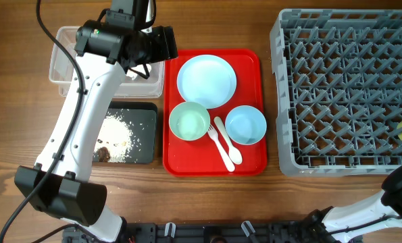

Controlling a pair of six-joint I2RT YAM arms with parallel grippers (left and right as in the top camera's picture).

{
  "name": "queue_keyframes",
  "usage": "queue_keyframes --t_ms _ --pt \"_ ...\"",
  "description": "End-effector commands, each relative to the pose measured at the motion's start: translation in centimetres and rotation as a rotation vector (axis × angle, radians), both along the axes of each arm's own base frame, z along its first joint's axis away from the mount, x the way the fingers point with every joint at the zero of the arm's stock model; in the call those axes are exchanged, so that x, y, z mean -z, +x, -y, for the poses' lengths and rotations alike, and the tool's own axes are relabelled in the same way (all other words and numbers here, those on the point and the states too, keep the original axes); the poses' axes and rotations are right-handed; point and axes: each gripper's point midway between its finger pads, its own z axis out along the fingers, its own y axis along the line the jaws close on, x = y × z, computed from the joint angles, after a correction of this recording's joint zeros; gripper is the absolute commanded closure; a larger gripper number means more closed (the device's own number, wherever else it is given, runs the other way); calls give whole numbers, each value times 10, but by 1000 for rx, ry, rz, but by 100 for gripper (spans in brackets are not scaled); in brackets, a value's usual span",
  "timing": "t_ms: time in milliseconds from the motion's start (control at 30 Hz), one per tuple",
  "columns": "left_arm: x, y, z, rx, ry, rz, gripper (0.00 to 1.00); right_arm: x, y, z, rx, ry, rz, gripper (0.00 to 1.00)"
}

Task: Sort waste into correct bins and load items into the dishwasher rack
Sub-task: 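Carry the yellow cup with the right gripper into the dish rack, release, then reach the right gripper to the small blue bowl and grasp its rim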

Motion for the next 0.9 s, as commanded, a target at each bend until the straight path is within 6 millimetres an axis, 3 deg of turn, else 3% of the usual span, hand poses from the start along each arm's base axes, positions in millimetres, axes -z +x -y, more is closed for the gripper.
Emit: queue_keyframes --t_ms 0,100,167,267,300,367,500,600,733,867 --pt "-2 0 -3 -2 18 9 19 -60 16 -3 -34 -54 165 15" --pt "0 -3 -4 -2 22 -7 18 -107 42 -36 -182 -22 360 18" --pt "3 -7 -6 -2 29 -26 18 -137 59 -71 -323 4 479 19" --pt "9 -16 -9 -4 45 -70 11 -187 82 -164 -661 19 616 19" --pt "10 -19 -12 -11 59 -81 10 -196 86 -199 -780 14 622 20" --pt "12 -22 -16 -23 78 -94 6 -200 88 -247 -938 21 609 20" --pt "16 -28 -20 -33 85 -127 3 -165 85 -338 -1210 63 445 20" --pt "16 -29 -20 -33 87 -132 3 -131 83 -384 -1331 93 311 20" --pt "16 -29 -20 -33 87 -132 1 -84 78 -417 -1393 183 142 22" --pt "16 -29 -20 -32 87 -132 0 -29 67 -427 -1370 299 -69 25"
